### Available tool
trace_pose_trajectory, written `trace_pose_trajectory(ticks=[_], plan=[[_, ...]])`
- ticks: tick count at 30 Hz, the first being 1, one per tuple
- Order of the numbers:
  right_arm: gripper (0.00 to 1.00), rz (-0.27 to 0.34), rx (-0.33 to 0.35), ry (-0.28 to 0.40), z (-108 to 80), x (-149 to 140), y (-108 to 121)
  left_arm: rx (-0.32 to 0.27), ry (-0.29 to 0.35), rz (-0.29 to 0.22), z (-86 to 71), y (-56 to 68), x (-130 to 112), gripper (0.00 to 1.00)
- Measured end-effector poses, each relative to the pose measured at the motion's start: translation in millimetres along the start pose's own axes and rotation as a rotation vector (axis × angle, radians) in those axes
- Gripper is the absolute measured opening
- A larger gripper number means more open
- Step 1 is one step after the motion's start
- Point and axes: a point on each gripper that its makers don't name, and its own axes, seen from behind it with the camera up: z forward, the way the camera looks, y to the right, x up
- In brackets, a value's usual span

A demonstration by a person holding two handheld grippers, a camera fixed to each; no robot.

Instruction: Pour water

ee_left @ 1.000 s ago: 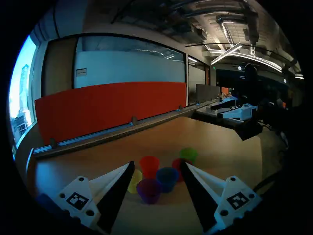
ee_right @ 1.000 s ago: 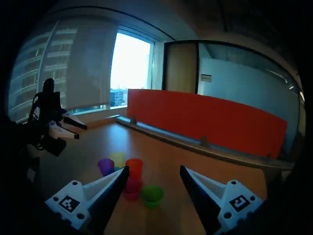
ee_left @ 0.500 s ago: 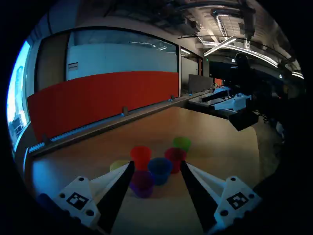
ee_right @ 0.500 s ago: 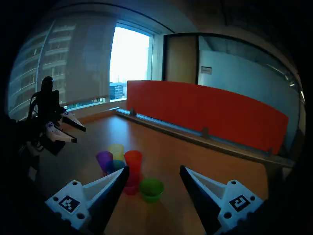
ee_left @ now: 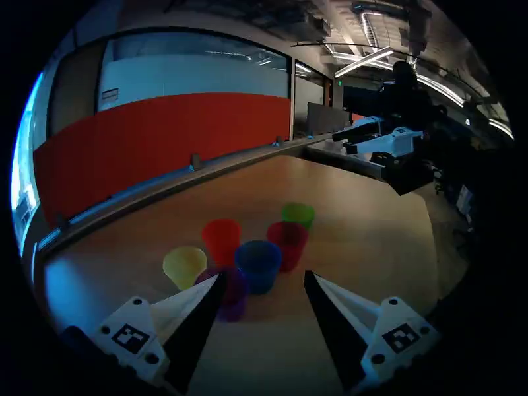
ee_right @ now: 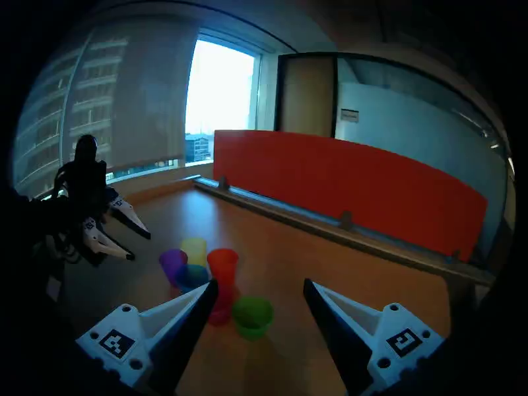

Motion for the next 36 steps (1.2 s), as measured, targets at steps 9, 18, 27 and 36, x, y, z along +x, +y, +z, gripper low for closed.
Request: trace_pose_trajectory(ticks=[9,18,27,36], plan=[[1.00,0.005,0.000,-0.015,4.8,-6.0,3.6,-0.040,-0.053,0.007,18.0,9.4,-22.5,0.86],[1.00,0.006,0.002,-0.024,9.3,-9.6,5.1,-0.074,-0.084,0.003,27.7,18.5,-37.3,0.86],[1.00,0.004,0.000,-0.030,10.8,-11.2,7.4,-0.097,-0.113,0.009,35.3,24.9,-48.4,0.86],[1.00,0.000,0.001,-0.032,12.2,-10.6,8.4,-0.105,-0.131,0.012,42.4,27.3,-55.0,0.86]])
